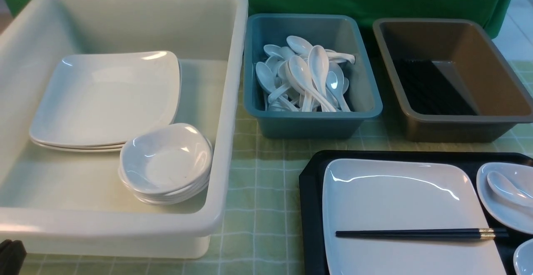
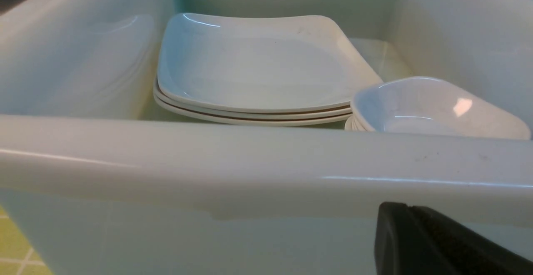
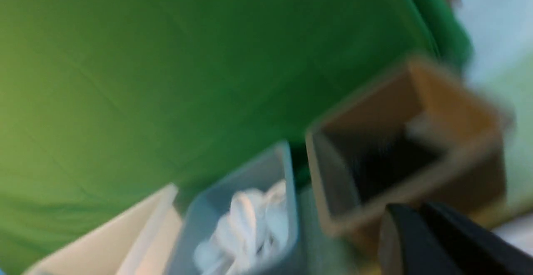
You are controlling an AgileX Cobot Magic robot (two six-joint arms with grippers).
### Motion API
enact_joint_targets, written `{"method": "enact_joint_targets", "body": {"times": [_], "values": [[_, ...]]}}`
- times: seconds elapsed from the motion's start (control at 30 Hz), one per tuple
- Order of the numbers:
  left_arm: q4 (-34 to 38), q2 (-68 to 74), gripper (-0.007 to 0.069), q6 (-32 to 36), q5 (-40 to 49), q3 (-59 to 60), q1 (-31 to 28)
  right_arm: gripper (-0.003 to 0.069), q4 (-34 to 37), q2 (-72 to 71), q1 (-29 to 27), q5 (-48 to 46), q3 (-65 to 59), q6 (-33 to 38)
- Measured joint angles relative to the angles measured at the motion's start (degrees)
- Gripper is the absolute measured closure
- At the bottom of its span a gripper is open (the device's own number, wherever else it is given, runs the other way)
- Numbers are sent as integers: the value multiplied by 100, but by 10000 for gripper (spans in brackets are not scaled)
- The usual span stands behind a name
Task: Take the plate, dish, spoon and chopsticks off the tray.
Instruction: Use the right arm to grab a soup spoon from the plate
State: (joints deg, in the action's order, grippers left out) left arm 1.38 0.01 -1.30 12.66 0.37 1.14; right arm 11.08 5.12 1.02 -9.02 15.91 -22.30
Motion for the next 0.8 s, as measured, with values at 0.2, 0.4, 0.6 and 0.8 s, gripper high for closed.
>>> {"method": "enact_joint_targets", "body": {"times": [0.2,0.4,0.6,0.8], "values": [[0,0,627,0,0,0,0,649,-1622,2396,1,-3031,2293,949],[0,0,627,0,0,0,0,646,-2578,4877,1,-5144,3010,1301],[0,0,627,0,0,0,0,631,-2904,7083,1,-5029,3539,1616],[0,0,627,0,0,0,0,624,-2923,8284,1,-5014,4501,2350]]}}
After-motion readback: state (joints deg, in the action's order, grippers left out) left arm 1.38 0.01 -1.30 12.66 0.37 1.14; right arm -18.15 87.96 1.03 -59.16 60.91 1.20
